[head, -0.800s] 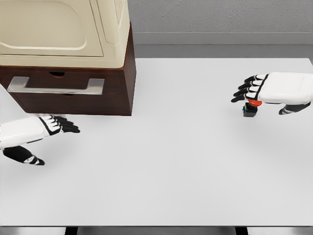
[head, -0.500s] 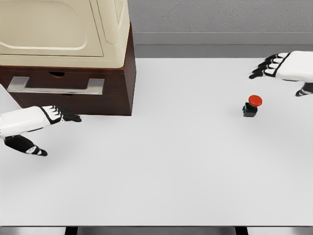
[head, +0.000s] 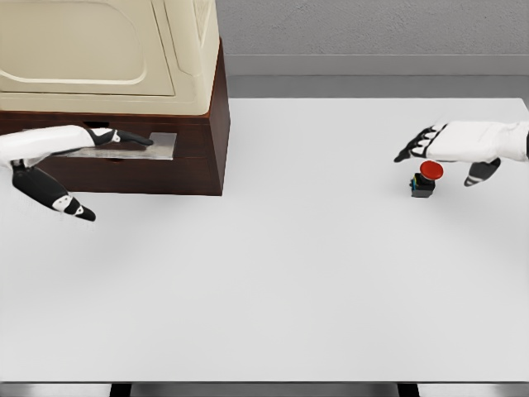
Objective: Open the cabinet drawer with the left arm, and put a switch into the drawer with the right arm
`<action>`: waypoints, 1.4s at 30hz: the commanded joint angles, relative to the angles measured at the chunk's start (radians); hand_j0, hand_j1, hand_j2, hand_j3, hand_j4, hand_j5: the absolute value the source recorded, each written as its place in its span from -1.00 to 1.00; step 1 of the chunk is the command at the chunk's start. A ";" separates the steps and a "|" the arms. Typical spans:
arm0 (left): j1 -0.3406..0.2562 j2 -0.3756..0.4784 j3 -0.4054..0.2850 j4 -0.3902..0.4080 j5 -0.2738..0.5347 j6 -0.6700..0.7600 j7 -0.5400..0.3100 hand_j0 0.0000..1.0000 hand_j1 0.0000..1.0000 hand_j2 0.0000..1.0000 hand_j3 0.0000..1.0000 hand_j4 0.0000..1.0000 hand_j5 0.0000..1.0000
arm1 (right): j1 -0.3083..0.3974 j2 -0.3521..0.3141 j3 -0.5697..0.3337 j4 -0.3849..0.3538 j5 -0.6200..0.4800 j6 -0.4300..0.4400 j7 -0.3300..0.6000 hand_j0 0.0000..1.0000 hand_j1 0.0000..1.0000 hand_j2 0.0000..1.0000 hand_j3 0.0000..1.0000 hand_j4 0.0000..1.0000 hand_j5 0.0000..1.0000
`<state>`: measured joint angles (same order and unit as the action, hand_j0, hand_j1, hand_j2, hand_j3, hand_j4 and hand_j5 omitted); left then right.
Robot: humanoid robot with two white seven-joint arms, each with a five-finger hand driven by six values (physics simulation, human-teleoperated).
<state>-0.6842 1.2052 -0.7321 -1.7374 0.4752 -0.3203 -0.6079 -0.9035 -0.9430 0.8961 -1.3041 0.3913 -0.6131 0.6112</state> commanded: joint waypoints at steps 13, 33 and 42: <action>-0.009 0.076 -0.032 0.024 0.006 0.116 -0.003 1.00 1.00 1.00 1.00 1.00 1.00 | -0.034 0.070 0.060 0.137 0.021 0.002 0.000 1.00 1.00 1.00 1.00 1.00 1.00; 0.000 0.070 -0.047 0.064 -0.043 0.127 -0.003 1.00 1.00 1.00 1.00 1.00 1.00 | -0.046 0.087 0.063 0.183 0.021 0.002 0.000 0.85 0.85 0.85 0.85 0.85 0.85; 0.022 0.079 -0.073 0.062 -0.058 0.113 -0.003 1.00 1.00 1.00 1.00 1.00 1.00 | -0.048 0.087 0.063 0.181 0.021 0.002 0.000 1.00 1.00 1.00 1.00 1.00 1.00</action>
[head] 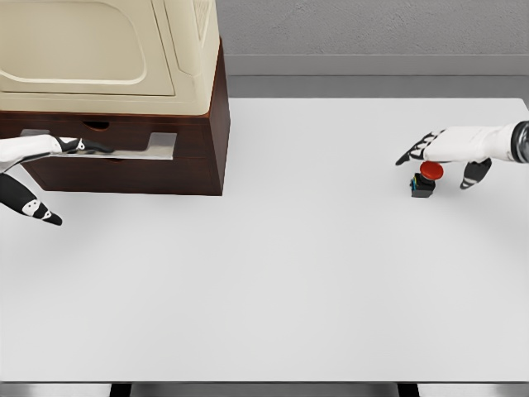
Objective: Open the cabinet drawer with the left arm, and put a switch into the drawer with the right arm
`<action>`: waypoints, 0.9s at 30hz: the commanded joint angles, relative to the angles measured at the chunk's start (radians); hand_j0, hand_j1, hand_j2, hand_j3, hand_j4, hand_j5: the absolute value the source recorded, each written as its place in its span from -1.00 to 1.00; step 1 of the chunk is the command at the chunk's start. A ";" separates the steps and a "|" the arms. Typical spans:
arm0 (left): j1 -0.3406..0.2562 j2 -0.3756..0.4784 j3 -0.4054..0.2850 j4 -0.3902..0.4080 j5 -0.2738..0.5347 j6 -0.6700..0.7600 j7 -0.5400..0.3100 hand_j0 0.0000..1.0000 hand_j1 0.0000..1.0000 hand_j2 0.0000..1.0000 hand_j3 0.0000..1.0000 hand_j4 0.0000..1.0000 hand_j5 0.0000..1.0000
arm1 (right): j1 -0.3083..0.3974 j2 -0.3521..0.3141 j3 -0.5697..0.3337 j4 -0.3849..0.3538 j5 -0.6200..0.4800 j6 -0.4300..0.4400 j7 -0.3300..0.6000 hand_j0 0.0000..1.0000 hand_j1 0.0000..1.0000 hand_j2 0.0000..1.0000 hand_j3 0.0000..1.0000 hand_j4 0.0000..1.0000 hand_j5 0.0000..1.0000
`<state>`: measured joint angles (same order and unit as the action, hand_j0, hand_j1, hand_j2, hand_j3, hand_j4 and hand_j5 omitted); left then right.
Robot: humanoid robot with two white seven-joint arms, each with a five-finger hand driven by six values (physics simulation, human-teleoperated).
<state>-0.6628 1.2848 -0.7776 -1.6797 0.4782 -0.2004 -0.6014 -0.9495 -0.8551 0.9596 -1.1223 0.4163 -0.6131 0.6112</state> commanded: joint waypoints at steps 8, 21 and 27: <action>0.000 0.036 -0.083 0.006 -0.063 -0.111 -0.009 1.00 1.00 1.00 1.00 1.00 1.00 | -0.002 -0.001 0.004 -0.001 -0.004 0.002 0.000 1.00 1.00 1.00 1.00 1.00 1.00; 0.006 0.171 -0.160 0.000 -0.052 -0.373 -0.009 1.00 1.00 1.00 1.00 1.00 1.00 | -0.003 -0.007 0.004 -0.004 -0.005 0.002 0.000 1.00 1.00 1.00 1.00 1.00 1.00; 0.005 0.222 -0.183 -0.015 -0.050 -0.410 -0.009 1.00 1.00 1.00 1.00 1.00 1.00 | -0.003 -0.005 0.004 -0.005 -0.005 0.002 0.000 0.91 0.91 0.91 0.91 0.91 0.91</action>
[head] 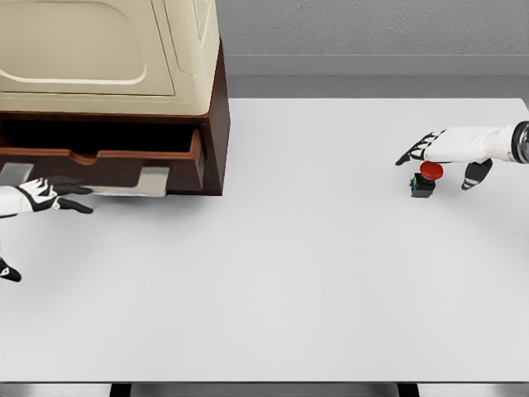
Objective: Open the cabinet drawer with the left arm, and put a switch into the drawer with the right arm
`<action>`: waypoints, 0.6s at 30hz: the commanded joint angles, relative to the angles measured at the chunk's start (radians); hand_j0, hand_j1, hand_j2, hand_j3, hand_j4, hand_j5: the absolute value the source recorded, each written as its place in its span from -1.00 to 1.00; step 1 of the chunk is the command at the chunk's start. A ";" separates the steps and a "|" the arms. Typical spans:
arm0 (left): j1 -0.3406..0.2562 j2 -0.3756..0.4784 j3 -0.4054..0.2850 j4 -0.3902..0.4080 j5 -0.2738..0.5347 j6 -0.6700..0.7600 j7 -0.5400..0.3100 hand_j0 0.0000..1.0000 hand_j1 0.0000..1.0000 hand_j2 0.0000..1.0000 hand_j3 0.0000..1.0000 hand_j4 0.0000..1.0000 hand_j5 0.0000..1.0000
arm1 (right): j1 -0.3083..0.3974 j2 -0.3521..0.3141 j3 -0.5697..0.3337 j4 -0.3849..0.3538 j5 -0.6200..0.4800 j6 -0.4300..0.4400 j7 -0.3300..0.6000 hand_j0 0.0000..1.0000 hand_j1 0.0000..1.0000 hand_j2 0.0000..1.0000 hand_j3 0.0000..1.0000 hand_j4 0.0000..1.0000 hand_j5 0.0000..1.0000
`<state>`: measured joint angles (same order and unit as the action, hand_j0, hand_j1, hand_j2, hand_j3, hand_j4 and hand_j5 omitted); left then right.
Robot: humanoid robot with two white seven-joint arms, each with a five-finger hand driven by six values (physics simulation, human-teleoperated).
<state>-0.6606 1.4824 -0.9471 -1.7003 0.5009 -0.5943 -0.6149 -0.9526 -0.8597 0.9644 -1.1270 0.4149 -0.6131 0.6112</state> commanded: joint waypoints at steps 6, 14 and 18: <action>0.003 0.065 -0.025 0.004 -0.048 -0.017 0.004 1.00 1.00 1.00 1.00 1.00 1.00 | 0.000 0.002 0.002 0.000 -0.004 0.002 0.000 0.71 0.71 0.71 0.71 0.71 0.71; -0.001 0.092 -0.018 -0.004 0.016 -0.017 0.004 1.00 1.00 1.00 1.00 1.00 1.00 | 0.000 0.002 0.007 0.000 -0.004 0.002 0.000 0.75 0.75 0.75 0.75 0.75 0.75; -0.008 0.096 -0.013 -0.002 0.067 -0.017 0.004 1.00 1.00 1.00 1.00 1.00 1.00 | 0.000 0.002 0.007 0.000 -0.004 0.002 0.000 0.68 0.68 0.68 0.68 0.68 0.68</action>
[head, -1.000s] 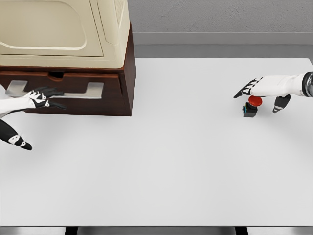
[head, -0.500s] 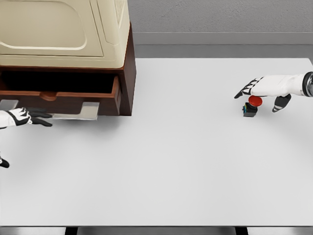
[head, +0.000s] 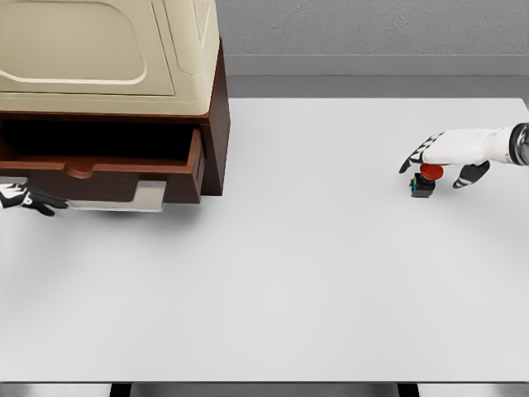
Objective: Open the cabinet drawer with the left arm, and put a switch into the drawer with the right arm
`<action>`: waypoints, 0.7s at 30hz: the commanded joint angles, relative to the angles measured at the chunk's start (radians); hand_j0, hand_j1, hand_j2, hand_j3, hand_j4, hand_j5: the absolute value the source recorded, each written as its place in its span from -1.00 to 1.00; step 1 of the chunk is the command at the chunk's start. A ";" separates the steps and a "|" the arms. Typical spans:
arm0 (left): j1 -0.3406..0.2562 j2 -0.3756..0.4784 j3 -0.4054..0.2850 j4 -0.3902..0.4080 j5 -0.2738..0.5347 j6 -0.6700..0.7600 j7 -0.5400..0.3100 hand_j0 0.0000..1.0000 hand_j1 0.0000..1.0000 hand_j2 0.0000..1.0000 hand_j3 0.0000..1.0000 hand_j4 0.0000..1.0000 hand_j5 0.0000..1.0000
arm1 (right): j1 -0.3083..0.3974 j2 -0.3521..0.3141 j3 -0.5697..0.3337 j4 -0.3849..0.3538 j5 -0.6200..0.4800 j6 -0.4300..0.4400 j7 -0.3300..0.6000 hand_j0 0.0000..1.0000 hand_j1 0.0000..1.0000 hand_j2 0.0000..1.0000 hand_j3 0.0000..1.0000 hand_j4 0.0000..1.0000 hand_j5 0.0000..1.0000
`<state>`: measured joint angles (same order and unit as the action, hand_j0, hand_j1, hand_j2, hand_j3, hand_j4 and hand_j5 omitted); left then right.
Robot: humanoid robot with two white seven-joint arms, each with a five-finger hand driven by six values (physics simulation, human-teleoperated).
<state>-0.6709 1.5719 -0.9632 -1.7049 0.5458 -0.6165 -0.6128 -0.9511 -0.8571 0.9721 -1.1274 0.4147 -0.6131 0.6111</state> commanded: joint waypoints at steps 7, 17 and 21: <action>-0.007 0.016 0.032 0.002 0.098 0.006 0.002 1.00 1.00 1.00 1.00 1.00 1.00 | 0.002 0.000 0.000 0.000 -0.007 0.002 0.000 0.47 0.47 0.47 0.47 0.47 0.47; -0.047 0.042 0.037 -0.039 0.158 0.006 0.002 1.00 1.00 1.00 1.00 1.00 1.00 | 0.003 0.000 0.000 0.000 -0.011 0.002 0.000 0.27 0.27 0.27 0.27 0.27 0.27; -0.049 0.042 0.037 -0.058 0.155 0.006 0.002 1.00 1.00 1.00 1.00 1.00 1.00 | 0.003 0.001 0.005 0.000 -0.013 0.002 0.000 0.25 0.25 0.25 0.25 0.25 0.25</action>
<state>-0.7195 1.6108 -0.9258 -1.7504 0.6926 -0.6135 -0.6111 -0.9480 -0.8556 0.9748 -1.1274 0.4032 -0.6106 0.6098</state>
